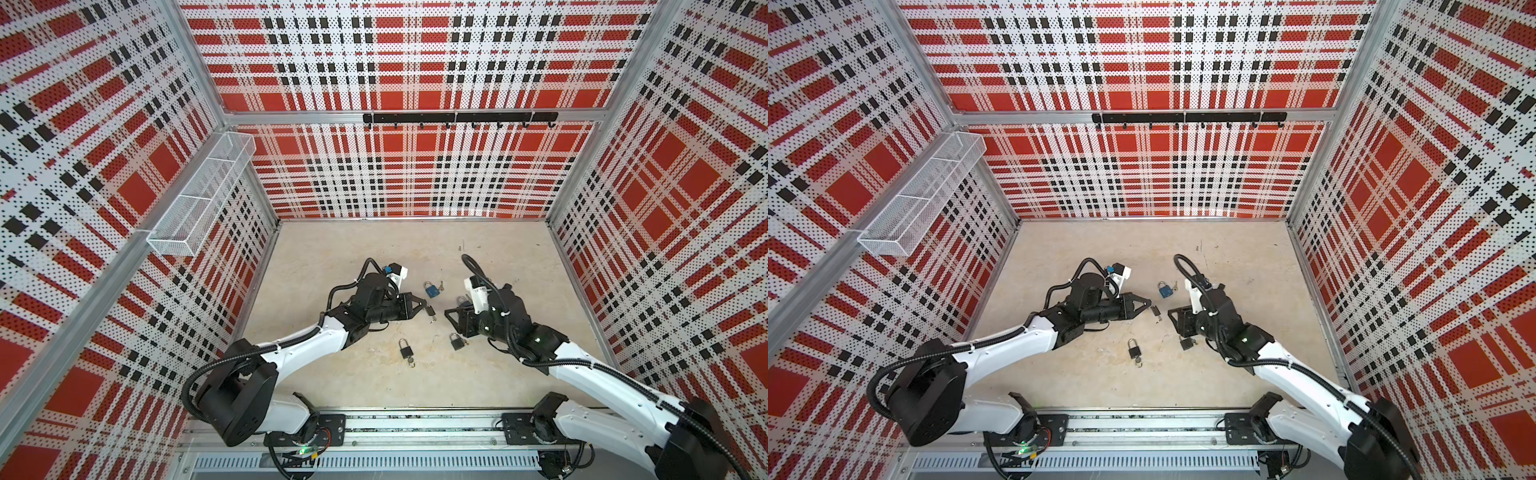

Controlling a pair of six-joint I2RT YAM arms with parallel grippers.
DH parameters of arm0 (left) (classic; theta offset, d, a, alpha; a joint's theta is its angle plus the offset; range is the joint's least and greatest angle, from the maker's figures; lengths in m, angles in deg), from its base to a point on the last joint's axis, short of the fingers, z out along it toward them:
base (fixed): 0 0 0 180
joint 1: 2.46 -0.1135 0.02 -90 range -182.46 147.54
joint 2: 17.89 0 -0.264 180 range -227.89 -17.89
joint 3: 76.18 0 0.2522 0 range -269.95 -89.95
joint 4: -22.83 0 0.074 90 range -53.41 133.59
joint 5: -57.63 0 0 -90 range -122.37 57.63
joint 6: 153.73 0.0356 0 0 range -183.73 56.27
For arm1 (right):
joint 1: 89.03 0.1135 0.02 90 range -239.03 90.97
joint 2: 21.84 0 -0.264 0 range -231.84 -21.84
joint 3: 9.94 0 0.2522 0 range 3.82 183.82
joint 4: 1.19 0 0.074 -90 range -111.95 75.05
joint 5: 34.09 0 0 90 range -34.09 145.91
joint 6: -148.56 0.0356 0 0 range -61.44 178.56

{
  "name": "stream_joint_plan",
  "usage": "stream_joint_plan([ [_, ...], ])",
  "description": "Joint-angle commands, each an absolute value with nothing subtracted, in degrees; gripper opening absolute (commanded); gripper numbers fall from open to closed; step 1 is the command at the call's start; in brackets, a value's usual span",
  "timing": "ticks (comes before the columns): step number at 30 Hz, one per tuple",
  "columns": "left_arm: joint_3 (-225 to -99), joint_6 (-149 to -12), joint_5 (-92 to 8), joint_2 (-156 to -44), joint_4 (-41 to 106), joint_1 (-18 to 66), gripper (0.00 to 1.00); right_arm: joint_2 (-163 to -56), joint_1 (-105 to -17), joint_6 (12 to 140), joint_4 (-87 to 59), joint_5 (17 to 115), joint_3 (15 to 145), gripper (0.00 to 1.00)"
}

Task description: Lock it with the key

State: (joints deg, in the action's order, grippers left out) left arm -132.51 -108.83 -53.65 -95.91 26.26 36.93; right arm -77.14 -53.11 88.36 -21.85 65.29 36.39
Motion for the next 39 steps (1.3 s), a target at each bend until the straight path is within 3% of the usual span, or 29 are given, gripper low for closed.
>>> stream_joint_plan([
  [1, -132.7, -112.5, -44.9, -93.1, 22.8, 38.9, 0.00, -74.0, -56.5, 92.3, -9.3, 74.4, 32.7, 0.49],
  [12, -137.4, -119.3, -40.4, -92.9, 21.3, 42.0, 0.00, -82.3, -58.5, 91.2, 8.2, 82.1, 34.0, 0.49],
  [23, -139.1, -119.9, -41.0, -92.8, 21.0, 42.5, 0.00, -86.9, -58.5, 89.0, 10.0, 83.5, 37.5, 0.48],
  [30, -139.7, -120.0, -41.1, -93.0, 20.8, 42.5, 0.00, -87.3, -58.4, 88.4, 9.2, 84.0, 38.4, 0.32],
  [39, -139.3, -120.4, -40.5, -92.4, 19.7, 42.5, 0.00, -87.7, -58.5, 88.0, 8.2, 83.4, 38.4, 0.39],
])
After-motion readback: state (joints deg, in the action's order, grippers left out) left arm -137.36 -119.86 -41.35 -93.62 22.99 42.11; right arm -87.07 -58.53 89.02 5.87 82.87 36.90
